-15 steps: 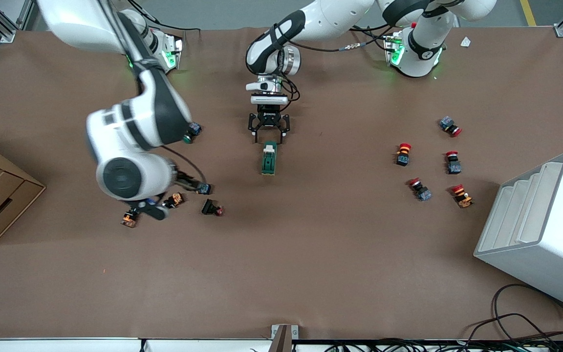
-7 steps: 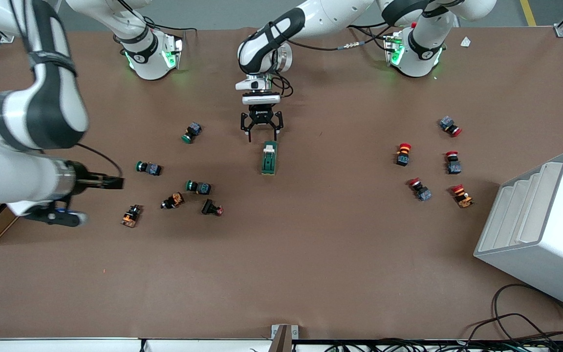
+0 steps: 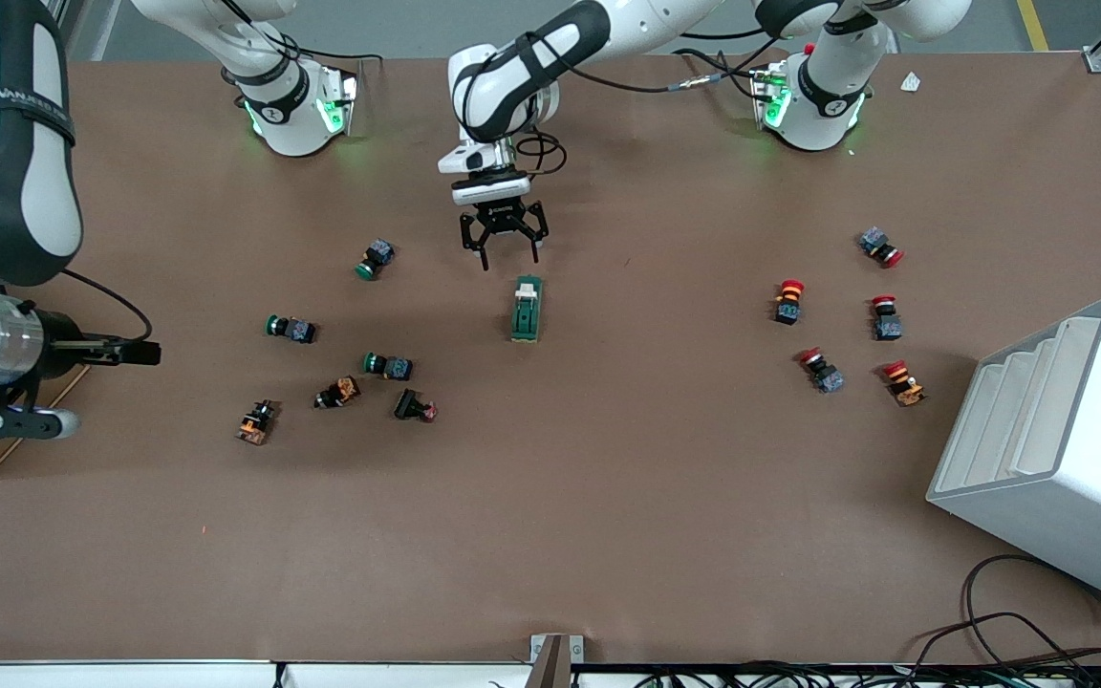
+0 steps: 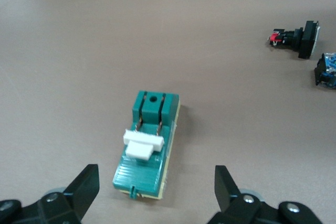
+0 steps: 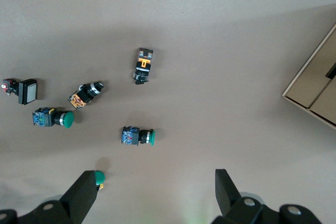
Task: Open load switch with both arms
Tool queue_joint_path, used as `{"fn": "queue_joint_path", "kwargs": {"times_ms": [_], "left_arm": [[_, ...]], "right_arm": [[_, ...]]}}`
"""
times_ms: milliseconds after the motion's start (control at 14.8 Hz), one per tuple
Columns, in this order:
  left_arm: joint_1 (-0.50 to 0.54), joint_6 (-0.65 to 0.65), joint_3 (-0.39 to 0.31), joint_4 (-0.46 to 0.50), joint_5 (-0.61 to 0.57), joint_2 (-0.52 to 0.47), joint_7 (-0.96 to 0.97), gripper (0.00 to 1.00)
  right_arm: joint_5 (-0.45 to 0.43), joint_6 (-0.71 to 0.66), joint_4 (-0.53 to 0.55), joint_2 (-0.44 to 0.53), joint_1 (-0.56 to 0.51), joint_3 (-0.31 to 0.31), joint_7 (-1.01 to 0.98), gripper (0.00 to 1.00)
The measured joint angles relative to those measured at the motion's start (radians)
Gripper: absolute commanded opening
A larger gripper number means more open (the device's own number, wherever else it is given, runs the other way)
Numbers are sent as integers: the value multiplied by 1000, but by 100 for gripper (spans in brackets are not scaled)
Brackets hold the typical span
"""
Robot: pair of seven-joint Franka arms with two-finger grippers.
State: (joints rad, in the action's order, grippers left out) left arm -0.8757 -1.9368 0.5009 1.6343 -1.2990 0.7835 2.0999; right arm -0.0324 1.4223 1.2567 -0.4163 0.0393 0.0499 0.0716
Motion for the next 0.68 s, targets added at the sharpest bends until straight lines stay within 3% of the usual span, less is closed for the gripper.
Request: {"fn": "queue_joint_path", "kwargs": {"times_ms": [338, 676], "left_arm": [[30, 4, -2, -71, 217, -91, -219, 97], [157, 8, -3, -89, 491, -261, -527, 99]], "right_arm": [[-3, -41, -70, 10, -40, -1, -3, 100], [-3, -41, -86, 10, -68, -2, -5, 100]]}}
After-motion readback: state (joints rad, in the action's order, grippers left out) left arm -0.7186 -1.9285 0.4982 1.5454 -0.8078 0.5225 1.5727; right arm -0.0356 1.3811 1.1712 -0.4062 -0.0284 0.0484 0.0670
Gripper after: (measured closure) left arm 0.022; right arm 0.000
